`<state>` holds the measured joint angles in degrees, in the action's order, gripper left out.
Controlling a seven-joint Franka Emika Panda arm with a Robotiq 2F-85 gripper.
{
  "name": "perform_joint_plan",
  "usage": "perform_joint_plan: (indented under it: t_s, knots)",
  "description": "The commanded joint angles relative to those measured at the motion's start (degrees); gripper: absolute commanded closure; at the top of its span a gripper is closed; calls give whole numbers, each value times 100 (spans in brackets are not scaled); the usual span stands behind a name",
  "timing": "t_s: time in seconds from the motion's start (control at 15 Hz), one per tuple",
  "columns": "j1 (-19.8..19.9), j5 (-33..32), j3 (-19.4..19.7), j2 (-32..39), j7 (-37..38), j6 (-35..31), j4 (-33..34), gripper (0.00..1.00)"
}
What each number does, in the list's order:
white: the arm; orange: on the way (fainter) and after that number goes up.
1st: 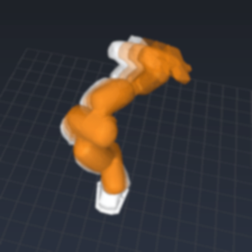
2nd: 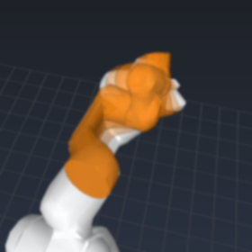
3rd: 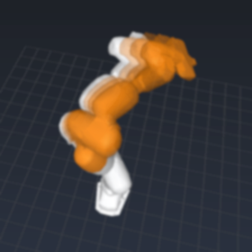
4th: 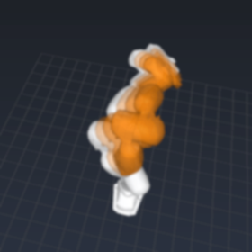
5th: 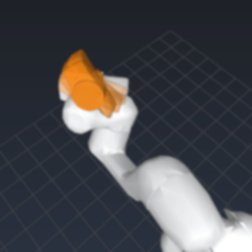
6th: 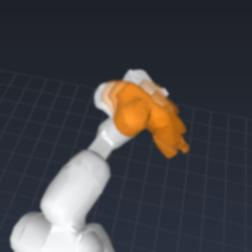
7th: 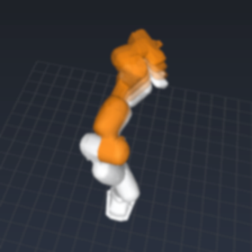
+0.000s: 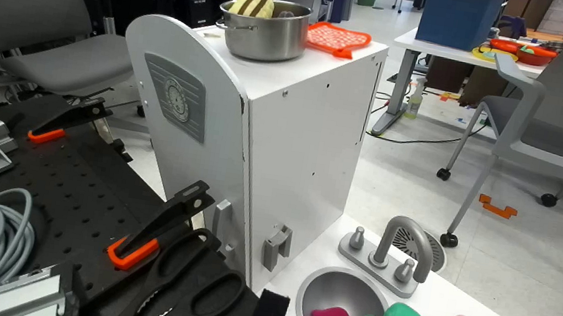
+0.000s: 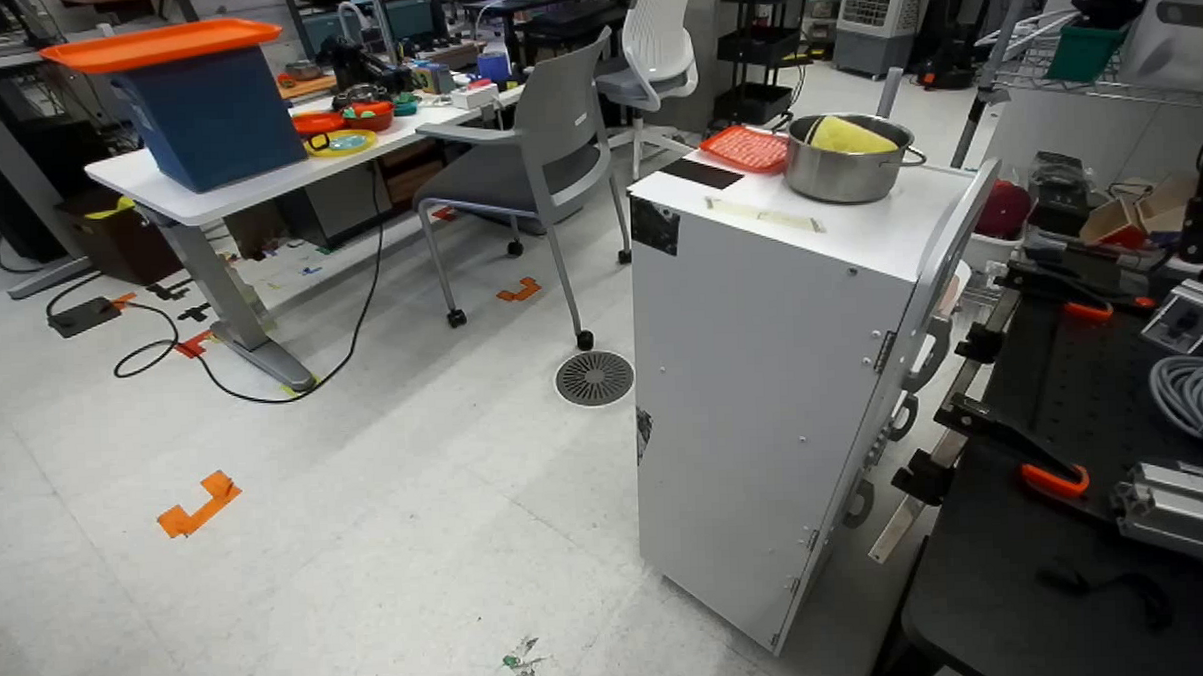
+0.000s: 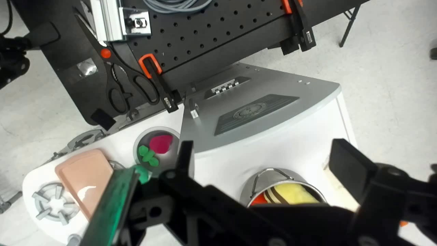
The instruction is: Remove the yellow sponge from the pot
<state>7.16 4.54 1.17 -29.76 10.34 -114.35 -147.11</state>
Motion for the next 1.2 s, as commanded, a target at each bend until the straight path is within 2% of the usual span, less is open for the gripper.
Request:
perform_joint_plan:
  t_s: [0.0,0.13,0.2,0.67,1.13]
  knots:
    - [-95,-101,91,337,-357,-191,442,0]
    - [-175,102,159,456,-557,-551,557,0]
    - [-87,-32,83,220,-338,-328,341,0]
    - [-95,-33,90,293,-356,-382,338,0]
    - [-25,-227,-7,648,4,-298,673,0]
